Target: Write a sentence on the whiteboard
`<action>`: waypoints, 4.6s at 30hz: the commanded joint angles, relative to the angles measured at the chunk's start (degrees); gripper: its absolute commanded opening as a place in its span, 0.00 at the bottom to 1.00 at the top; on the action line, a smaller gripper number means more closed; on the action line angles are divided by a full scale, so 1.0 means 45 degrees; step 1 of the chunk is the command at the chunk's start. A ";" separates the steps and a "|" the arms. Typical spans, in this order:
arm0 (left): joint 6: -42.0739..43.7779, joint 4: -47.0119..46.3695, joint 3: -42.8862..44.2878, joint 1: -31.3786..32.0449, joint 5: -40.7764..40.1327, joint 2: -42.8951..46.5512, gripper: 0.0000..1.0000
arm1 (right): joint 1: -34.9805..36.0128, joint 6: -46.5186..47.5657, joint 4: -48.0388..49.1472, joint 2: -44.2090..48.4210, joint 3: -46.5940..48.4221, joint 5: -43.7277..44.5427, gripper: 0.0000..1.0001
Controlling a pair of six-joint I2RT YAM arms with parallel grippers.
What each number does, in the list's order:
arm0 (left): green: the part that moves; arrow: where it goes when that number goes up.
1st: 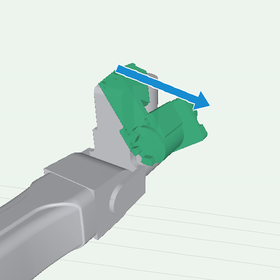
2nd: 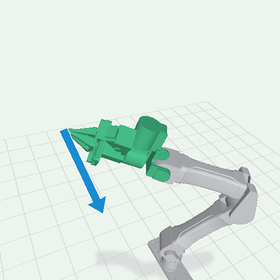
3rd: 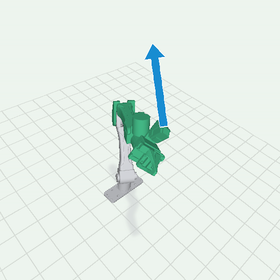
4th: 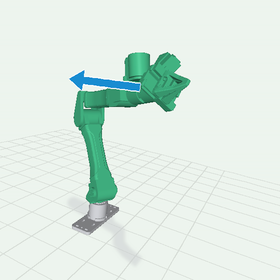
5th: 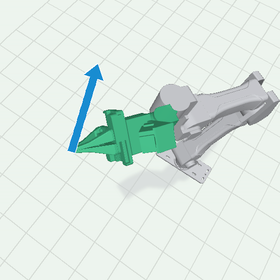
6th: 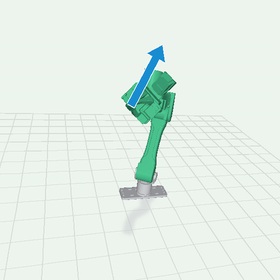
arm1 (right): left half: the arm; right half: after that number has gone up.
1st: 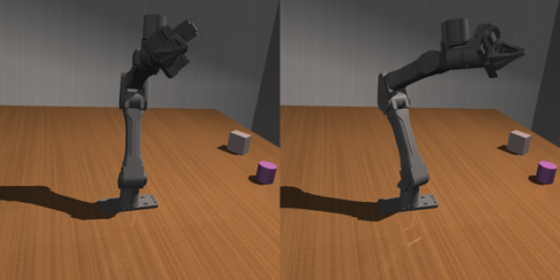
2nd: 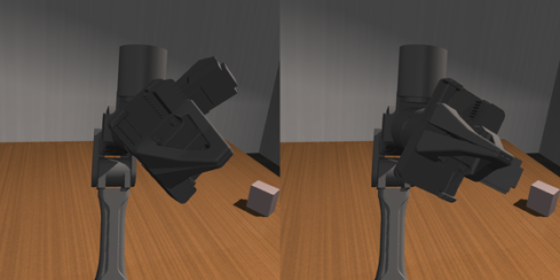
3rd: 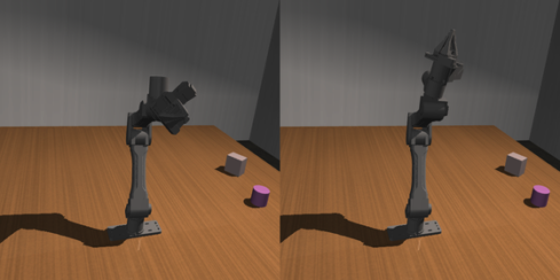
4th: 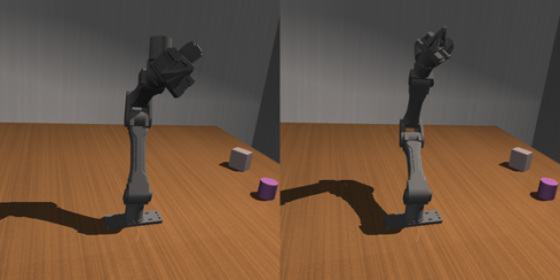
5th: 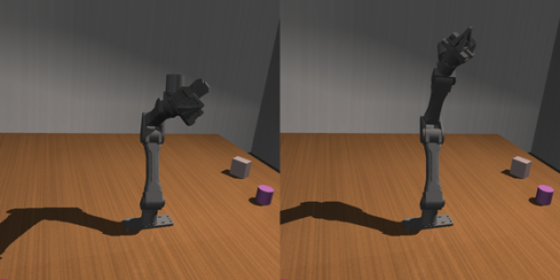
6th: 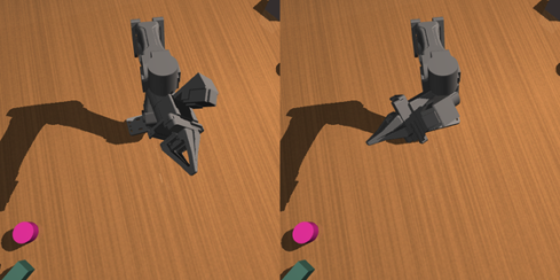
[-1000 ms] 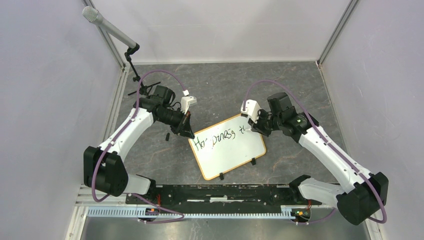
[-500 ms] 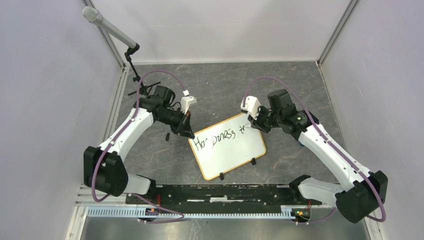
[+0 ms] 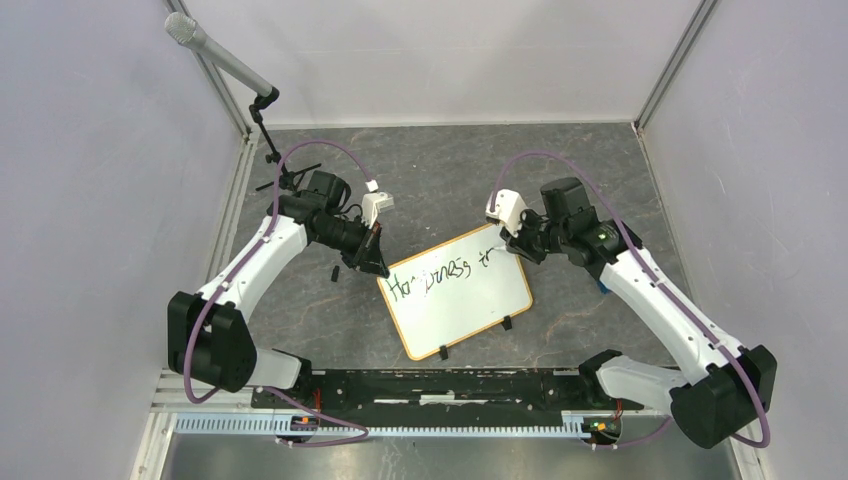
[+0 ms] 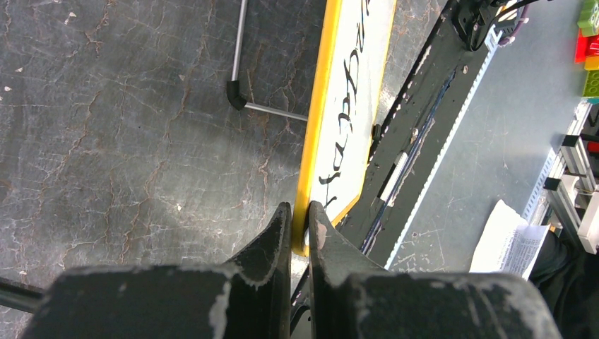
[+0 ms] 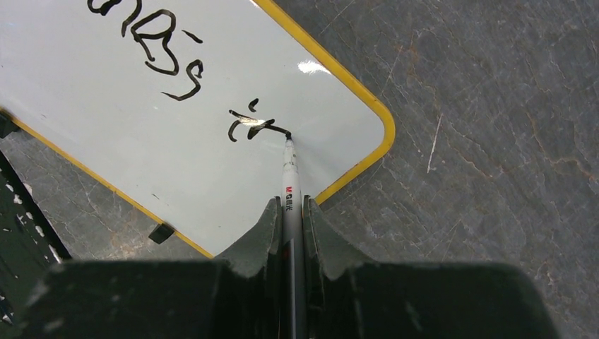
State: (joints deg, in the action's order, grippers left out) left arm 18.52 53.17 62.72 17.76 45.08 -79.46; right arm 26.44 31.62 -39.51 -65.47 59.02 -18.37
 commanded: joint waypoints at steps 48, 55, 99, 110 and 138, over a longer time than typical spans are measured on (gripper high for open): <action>-0.0192 0.0314 0.0345 0.0941 0.0046 -0.1543 0.03 | 0.5275 -0.0621 0.3230 0.1189 -0.3368 -0.3507 0.00; -0.0159 0.0311 0.0340 0.0965 -0.0036 -0.1727 0.02 | 0.5679 -0.0577 0.3330 0.1236 -0.3662 -0.3330 0.00; -0.0175 0.0097 -0.0051 0.0968 -0.0486 -0.1463 0.02 | 0.8774 -0.1602 0.6102 -0.0275 -0.2882 0.2344 0.00; -0.0157 0.0082 -0.0129 0.0961 -0.0526 -0.1417 0.02 | 0.8940 -0.1267 0.5820 -0.0489 -0.3420 0.2163 0.00; -0.0201 0.0099 -0.0225 0.0972 -0.0662 -0.1216 0.03 | 0.9233 -0.0746 0.4117 0.0371 -0.2710 0.2665 0.00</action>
State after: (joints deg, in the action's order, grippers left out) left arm 18.39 53.60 63.57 21.37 50.06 -85.08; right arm 68.20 28.23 -20.67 -66.04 42.78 -7.44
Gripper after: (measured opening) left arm 0.143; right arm 0.160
